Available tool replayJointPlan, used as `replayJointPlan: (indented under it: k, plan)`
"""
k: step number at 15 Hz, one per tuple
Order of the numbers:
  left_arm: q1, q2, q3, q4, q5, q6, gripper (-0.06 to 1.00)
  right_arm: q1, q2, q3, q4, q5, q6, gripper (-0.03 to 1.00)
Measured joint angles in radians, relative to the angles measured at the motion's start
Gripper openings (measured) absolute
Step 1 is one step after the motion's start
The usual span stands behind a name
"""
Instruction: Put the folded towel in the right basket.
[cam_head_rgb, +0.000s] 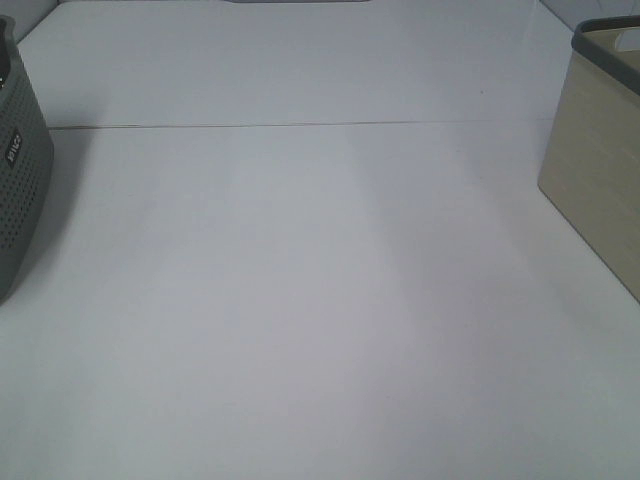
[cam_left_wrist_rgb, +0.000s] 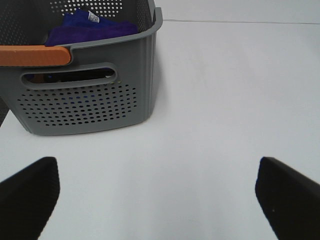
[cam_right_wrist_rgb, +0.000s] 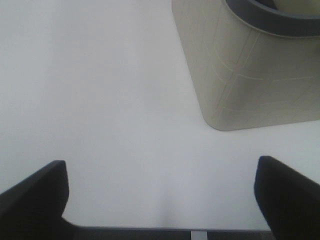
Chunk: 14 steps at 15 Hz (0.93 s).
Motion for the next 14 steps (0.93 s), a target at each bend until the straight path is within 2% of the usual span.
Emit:
replayJointPlan:
  k: [14]
  plan:
    - [0.0,0.0,0.0,0.0,0.0,0.0,0.99,0.001,-0.015,0.0,0.0,0.0,0.002,0.97]
